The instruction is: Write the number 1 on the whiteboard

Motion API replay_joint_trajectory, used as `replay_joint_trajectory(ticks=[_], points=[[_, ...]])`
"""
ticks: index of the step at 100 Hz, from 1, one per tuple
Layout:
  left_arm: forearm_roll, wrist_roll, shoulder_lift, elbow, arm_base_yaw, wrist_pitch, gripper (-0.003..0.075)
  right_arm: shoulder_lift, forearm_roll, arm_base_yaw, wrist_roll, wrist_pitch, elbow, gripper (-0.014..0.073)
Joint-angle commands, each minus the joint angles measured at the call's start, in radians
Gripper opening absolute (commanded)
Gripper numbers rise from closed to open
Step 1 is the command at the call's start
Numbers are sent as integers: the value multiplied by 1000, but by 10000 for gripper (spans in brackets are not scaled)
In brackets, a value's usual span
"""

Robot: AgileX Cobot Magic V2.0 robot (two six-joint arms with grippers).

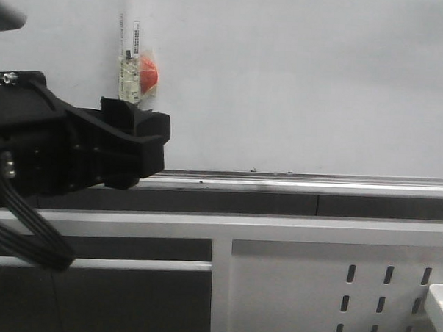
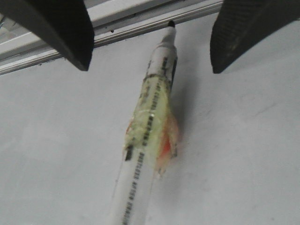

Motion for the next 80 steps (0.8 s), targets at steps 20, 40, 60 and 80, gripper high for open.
replay_joint_trajectory(ticks=[20,40,60,80], points=[[-19,-11,2,-66,-8,-190,328,-2,-3,2,-11,-84,-30,212],[-26,-7,28,-67,-8,-184,-20,-2,-3,2,-11,-80,-30,212],[139,62,17,-67,-8,-167,-20,-2,-3,2,-11,-49,-36,212],[350,116,-32,-67,-8,-13,-20,-2,1,114,-226,111,-82,212]])
